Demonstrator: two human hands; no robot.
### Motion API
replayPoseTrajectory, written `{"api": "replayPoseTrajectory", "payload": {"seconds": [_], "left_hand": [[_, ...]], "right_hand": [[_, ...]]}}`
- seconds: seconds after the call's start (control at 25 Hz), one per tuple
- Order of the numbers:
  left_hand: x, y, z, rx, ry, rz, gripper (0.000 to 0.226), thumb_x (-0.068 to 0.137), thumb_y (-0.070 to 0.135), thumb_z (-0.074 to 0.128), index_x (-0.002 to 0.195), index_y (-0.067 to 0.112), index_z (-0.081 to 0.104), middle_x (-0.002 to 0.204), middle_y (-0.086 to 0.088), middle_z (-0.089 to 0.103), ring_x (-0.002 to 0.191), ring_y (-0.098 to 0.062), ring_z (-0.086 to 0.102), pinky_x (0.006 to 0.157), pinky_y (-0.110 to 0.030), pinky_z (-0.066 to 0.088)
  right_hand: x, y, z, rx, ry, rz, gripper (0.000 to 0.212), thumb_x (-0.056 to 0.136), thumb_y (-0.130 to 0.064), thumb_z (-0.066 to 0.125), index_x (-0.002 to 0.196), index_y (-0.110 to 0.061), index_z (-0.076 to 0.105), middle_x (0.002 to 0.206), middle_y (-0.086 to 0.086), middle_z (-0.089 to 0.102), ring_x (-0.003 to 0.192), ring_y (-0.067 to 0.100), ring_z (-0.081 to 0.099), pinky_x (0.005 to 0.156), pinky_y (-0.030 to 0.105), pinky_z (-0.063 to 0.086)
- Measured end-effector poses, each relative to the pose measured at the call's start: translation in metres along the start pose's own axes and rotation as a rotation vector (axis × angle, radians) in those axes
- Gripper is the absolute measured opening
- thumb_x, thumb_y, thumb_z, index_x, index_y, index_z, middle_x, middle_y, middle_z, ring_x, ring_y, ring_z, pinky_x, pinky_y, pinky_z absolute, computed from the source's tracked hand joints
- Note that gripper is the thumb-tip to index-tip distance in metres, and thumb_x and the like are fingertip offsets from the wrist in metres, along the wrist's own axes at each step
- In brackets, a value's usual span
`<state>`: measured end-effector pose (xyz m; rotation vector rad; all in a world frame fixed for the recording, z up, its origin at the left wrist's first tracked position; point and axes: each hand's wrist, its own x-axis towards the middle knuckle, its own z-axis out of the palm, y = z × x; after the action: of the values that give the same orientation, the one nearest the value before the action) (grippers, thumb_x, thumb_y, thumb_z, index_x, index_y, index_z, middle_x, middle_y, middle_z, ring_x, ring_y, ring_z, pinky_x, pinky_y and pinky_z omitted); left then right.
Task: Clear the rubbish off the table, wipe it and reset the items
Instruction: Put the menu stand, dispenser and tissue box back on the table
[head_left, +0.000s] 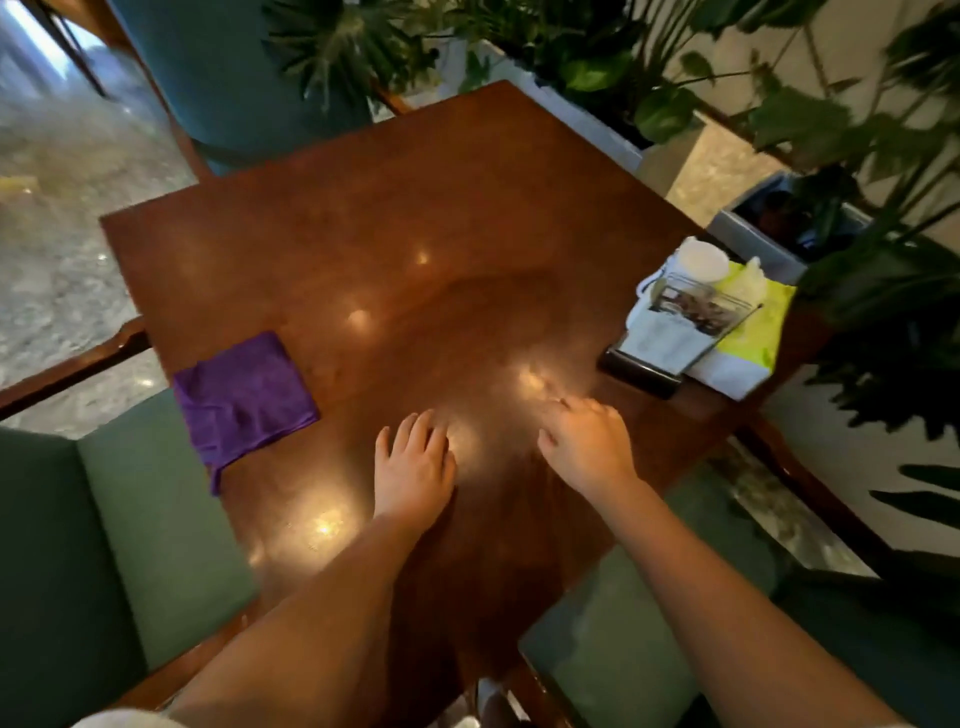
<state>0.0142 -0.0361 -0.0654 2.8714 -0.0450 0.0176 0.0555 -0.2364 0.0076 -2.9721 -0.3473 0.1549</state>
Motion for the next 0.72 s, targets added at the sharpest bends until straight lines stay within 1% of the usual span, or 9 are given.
{"api": "replayPoseTrajectory", "payload": {"seconds": [0.12, 0.2, 0.32, 0.4, 0.44, 0.52, 0.56, 0.6, 0.72], "left_hand": [[0.008, 0.010, 0.020, 0.023, -0.079, 0.000, 0.051, 0.085, 0.034, 0.032, 0.123, 0.011, 0.057, 0.130, -0.013, 0.055, 0.125, -0.031, 0.046, 0.100, -0.057, 0.034], [0.005, 0.009, 0.034, 0.046, -0.097, -0.020, 0.053, 0.086, 0.036, 0.034, 0.131, 0.012, 0.051, 0.139, -0.012, 0.048, 0.132, -0.029, 0.038, 0.103, -0.058, 0.027], [-0.002, 0.007, 0.049, 0.060, -0.086, -0.041, 0.059, 0.089, 0.042, 0.024, 0.140, 0.017, 0.038, 0.149, -0.007, 0.035, 0.140, -0.021, 0.022, 0.107, -0.057, 0.018], [-0.003, 0.005, 0.053, 0.064, -0.080, -0.044, 0.061, 0.088, 0.044, 0.020, 0.142, 0.018, 0.034, 0.151, -0.005, 0.031, 0.140, -0.018, 0.017, 0.108, -0.057, 0.016], [-0.003, 0.005, 0.053, 0.067, -0.082, -0.047, 0.061, 0.089, 0.044, 0.020, 0.143, 0.019, 0.033, 0.151, -0.005, 0.030, 0.140, -0.017, 0.016, 0.108, -0.057, 0.016], [-0.003, 0.005, 0.054, 0.069, -0.083, -0.051, 0.060, 0.089, 0.044, 0.020, 0.143, 0.019, 0.032, 0.152, -0.004, 0.029, 0.140, -0.016, 0.014, 0.109, -0.056, 0.015], [-0.004, 0.005, 0.054, 0.069, -0.078, -0.053, 0.060, 0.089, 0.044, 0.020, 0.143, 0.019, 0.031, 0.152, -0.004, 0.028, 0.141, -0.016, 0.014, 0.109, -0.056, 0.015], [-0.004, 0.005, 0.054, 0.066, -0.074, -0.057, 0.060, 0.090, 0.044, 0.019, 0.144, 0.020, 0.030, 0.152, -0.004, 0.027, 0.141, -0.016, 0.013, 0.110, -0.055, 0.013], [-0.004, 0.004, 0.054, 0.058, -0.068, -0.059, 0.060, 0.090, 0.044, 0.020, 0.144, 0.020, 0.029, 0.152, -0.004, 0.026, 0.141, -0.017, 0.014, 0.110, -0.055, 0.012]], "right_hand": [[-0.004, 0.036, -0.013, -0.029, 0.048, 0.084, 0.030, 0.088, -0.029, 0.049, 0.113, -0.016, 0.058, 0.112, 0.006, 0.062, 0.105, 0.027, 0.056, 0.085, 0.039, 0.043], [0.000, 0.058, -0.028, -0.034, 0.126, 0.126, 0.030, 0.086, -0.027, 0.053, 0.112, -0.013, 0.060, 0.109, 0.008, 0.063, 0.101, 0.029, 0.058, 0.083, 0.040, 0.045], [0.006, 0.084, -0.056, 0.020, 0.356, 0.146, 0.026, 0.081, -0.021, 0.062, 0.105, -0.009, 0.065, 0.099, 0.012, 0.065, 0.092, 0.036, 0.061, 0.077, 0.043, 0.047], [0.011, 0.098, -0.073, -0.019, 0.535, 0.182, 0.035, 0.076, -0.019, 0.068, 0.110, -0.011, 0.063, 0.105, 0.014, 0.062, 0.099, 0.036, 0.057, 0.084, 0.046, 0.044], [0.014, 0.107, -0.080, -0.065, 0.568, 0.217, 0.043, 0.075, -0.020, 0.069, 0.116, -0.015, 0.059, 0.113, 0.014, 0.059, 0.107, 0.035, 0.053, 0.090, 0.048, 0.039], [0.025, 0.124, -0.092, -0.113, 0.514, 0.277, 0.052, 0.076, -0.022, 0.068, 0.126, -0.020, 0.051, 0.124, 0.013, 0.053, 0.119, 0.033, 0.045, 0.100, 0.051, 0.031], [0.031, 0.131, -0.097, -0.093, 0.451, 0.300, 0.049, 0.079, -0.021, 0.066, 0.126, -0.020, 0.051, 0.125, 0.012, 0.055, 0.118, 0.033, 0.046, 0.100, 0.050, 0.031], [0.036, 0.137, -0.100, -0.055, 0.389, 0.314, 0.042, 0.082, -0.019, 0.063, 0.123, -0.020, 0.055, 0.121, 0.012, 0.059, 0.114, 0.033, 0.050, 0.097, 0.048, 0.035], [0.048, 0.142, -0.107, 0.093, 0.290, 0.309, 0.020, 0.087, -0.016, 0.059, 0.105, -0.018, 0.066, 0.106, 0.010, 0.068, 0.097, 0.033, 0.060, 0.077, 0.040, 0.048]]}}
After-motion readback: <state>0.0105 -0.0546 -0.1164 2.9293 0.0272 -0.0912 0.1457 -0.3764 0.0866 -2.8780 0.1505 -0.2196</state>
